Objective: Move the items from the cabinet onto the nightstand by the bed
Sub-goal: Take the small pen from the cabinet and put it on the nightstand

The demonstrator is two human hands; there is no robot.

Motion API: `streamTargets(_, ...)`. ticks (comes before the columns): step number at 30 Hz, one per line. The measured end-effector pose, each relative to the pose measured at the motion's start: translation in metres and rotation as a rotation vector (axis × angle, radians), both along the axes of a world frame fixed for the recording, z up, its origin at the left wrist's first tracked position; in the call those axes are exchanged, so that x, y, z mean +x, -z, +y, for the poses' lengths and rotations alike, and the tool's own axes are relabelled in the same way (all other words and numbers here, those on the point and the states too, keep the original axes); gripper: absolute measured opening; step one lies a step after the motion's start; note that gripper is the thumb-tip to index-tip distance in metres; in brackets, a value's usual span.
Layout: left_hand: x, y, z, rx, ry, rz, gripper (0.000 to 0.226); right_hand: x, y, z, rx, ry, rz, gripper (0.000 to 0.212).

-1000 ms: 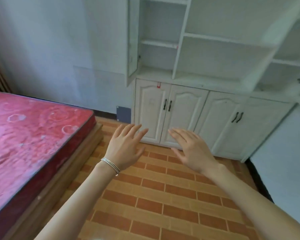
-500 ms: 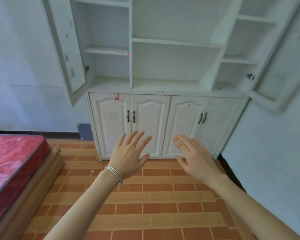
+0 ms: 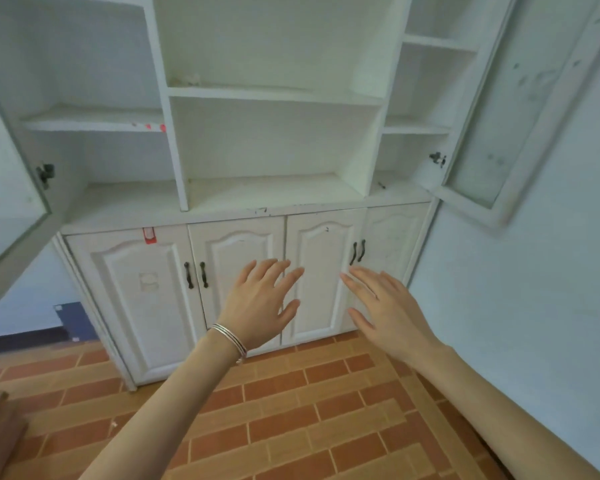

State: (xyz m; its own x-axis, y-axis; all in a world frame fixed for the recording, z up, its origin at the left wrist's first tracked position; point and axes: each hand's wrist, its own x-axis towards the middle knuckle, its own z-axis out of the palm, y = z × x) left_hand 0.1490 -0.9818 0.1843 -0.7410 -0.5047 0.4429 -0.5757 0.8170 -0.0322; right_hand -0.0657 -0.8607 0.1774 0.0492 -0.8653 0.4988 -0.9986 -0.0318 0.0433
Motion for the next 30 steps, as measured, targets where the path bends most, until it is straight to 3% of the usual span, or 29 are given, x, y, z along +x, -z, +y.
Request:
streamTargets(9,-0.11,0.026,-0.081,-0.025,0.048,0.002,0.051,-0.107,0.016,-0.069,0.027,0.033,0.015,0.047)
streamTargets(21,-0.319,0.002,-0.191,-0.043,0.013,0.052,0.051,-0.326,-0.016,-0.188,-0.038,0.026,0.038,0.043)
streamTargets(30,-0.429,0.035,-0.279,0.004,0.062,0.003,0.05,-0.426,0.029,-0.267,0.011,0.063,-0.018,0.043)
